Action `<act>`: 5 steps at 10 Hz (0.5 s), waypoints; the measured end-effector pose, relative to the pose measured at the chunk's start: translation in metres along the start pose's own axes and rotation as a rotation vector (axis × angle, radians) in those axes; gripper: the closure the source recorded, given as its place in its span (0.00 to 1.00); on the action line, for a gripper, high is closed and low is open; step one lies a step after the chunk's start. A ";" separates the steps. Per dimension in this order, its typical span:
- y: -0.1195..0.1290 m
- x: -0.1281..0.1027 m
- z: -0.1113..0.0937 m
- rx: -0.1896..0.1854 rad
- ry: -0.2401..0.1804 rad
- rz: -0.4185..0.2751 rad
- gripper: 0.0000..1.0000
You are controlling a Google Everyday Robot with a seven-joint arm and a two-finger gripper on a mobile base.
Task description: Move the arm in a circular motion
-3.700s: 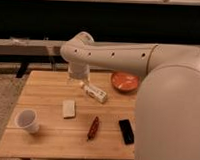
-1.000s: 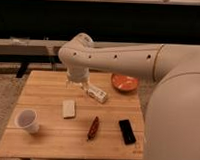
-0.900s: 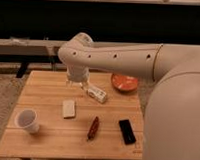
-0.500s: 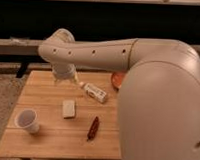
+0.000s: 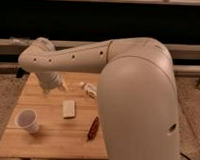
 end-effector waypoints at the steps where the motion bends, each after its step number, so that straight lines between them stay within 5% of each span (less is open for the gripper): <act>1: 0.001 0.010 0.005 -0.004 0.013 -0.013 0.35; 5: -0.017 0.063 0.018 -0.022 0.048 -0.062 0.35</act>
